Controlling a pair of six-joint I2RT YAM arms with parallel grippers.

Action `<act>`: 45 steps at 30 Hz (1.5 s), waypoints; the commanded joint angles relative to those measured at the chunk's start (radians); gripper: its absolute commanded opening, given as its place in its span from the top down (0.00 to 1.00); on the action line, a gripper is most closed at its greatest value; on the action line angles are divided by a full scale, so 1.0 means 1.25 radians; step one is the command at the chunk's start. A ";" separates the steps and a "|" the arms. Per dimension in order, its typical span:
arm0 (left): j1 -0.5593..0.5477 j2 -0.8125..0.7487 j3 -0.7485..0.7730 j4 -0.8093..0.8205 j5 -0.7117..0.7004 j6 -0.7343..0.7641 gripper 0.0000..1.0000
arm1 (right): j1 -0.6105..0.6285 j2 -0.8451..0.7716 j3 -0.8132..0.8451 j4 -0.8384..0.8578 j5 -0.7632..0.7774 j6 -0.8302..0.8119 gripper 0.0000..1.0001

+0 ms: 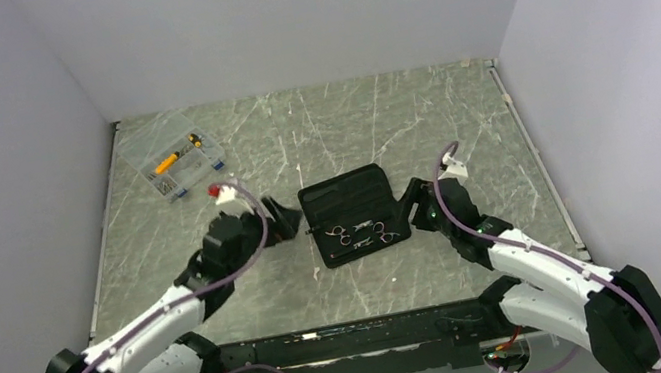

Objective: Sort the hair-cutting tools

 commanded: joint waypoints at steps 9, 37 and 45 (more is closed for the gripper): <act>0.186 0.491 0.342 0.035 0.314 0.083 0.01 | -0.002 -0.068 -0.075 0.035 -0.222 -0.019 0.27; 0.209 0.751 0.181 0.500 0.603 0.055 0.77 | -0.002 -0.193 -0.079 -0.058 -0.248 -0.007 0.28; 0.203 0.558 -0.005 0.485 0.485 0.060 0.97 | -0.002 -0.160 -0.076 -0.014 -0.267 0.000 0.28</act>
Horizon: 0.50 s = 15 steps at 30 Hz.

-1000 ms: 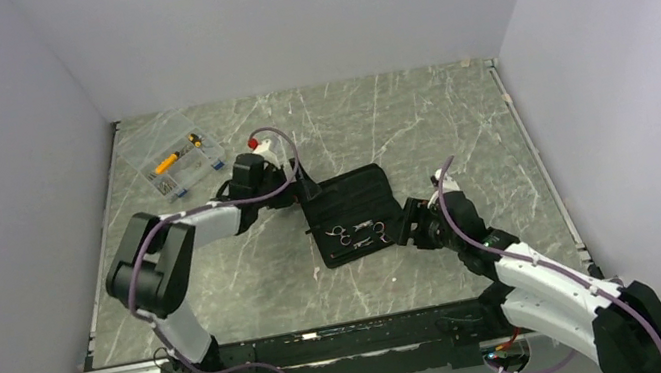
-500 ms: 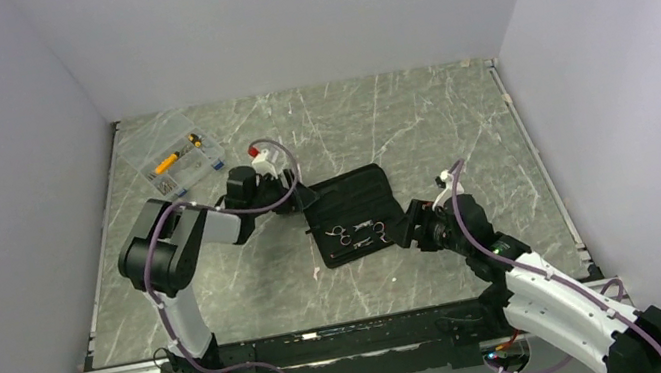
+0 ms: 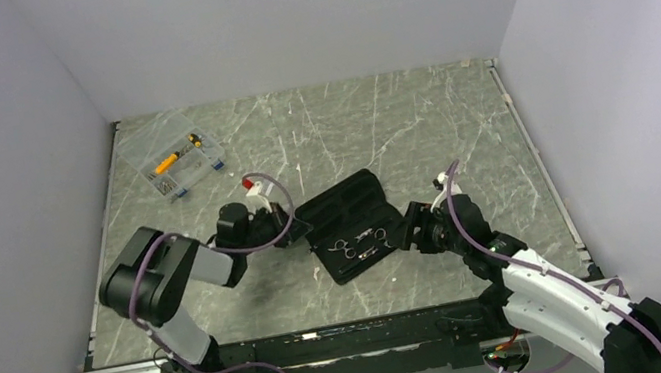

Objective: Sort the hair-cutting tools

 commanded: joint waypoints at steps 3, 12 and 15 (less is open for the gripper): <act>-0.041 -0.159 -0.130 -0.071 -0.145 0.030 1.00 | -0.001 0.038 0.031 0.079 -0.028 0.011 0.29; -0.256 -0.325 -0.108 -0.306 -0.455 0.157 1.00 | 0.009 0.035 0.065 0.129 -0.022 0.049 0.26; -0.270 -0.340 -0.123 -0.306 -0.510 0.155 1.00 | 0.009 0.041 0.087 0.132 -0.067 0.064 0.25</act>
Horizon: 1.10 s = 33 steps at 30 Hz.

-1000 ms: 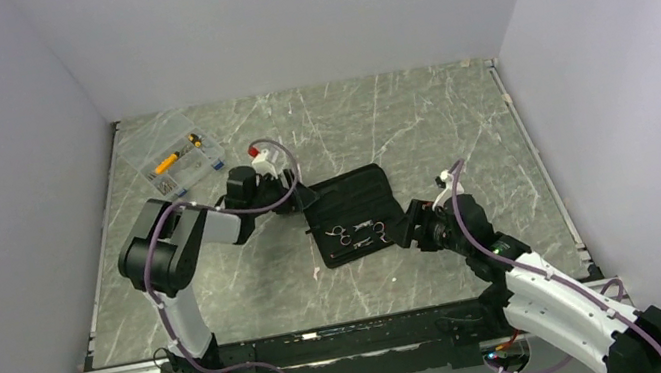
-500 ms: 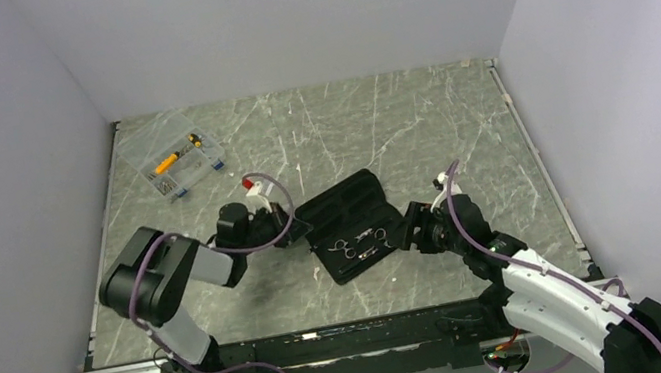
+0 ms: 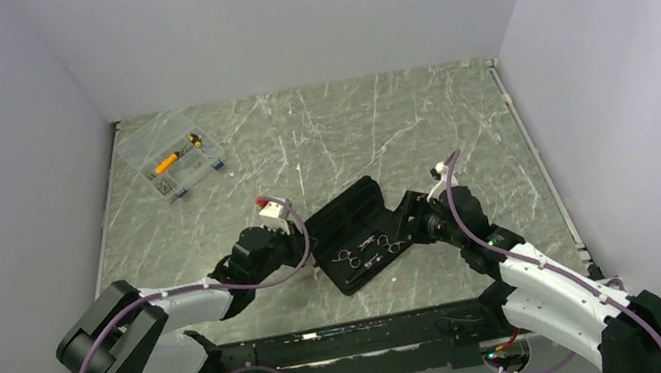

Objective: Sort the hair-cutting tools

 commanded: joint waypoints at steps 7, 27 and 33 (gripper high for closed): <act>-0.150 -0.017 0.010 -0.162 -0.364 0.092 1.00 | 0.001 0.013 0.071 0.146 -0.133 0.167 0.02; -0.441 0.156 0.151 -0.150 -0.691 0.246 0.91 | 0.002 0.408 0.226 0.136 -0.194 0.281 0.09; -0.453 0.115 0.167 -0.186 -0.663 0.246 0.63 | 0.001 0.443 0.205 0.159 -0.200 0.273 0.10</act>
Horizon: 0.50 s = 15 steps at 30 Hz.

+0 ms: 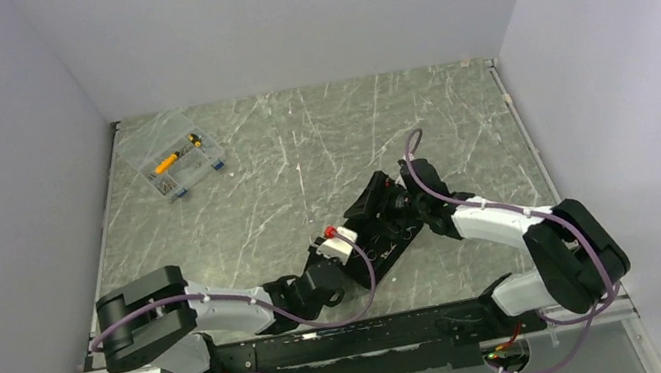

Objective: Sort the hair-cutting tools

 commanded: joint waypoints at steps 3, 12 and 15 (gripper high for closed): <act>-0.010 -0.082 -0.016 -0.056 0.011 0.016 0.42 | -0.003 -0.008 -0.018 0.046 -0.009 -0.005 0.12; -0.015 -0.251 -0.068 -0.130 0.026 -0.059 0.29 | -0.025 -0.097 -0.081 0.007 0.020 -0.059 0.21; -0.015 -0.299 -0.093 -0.152 0.026 -0.091 0.23 | -0.034 -0.135 -0.105 -0.005 0.024 -0.064 0.23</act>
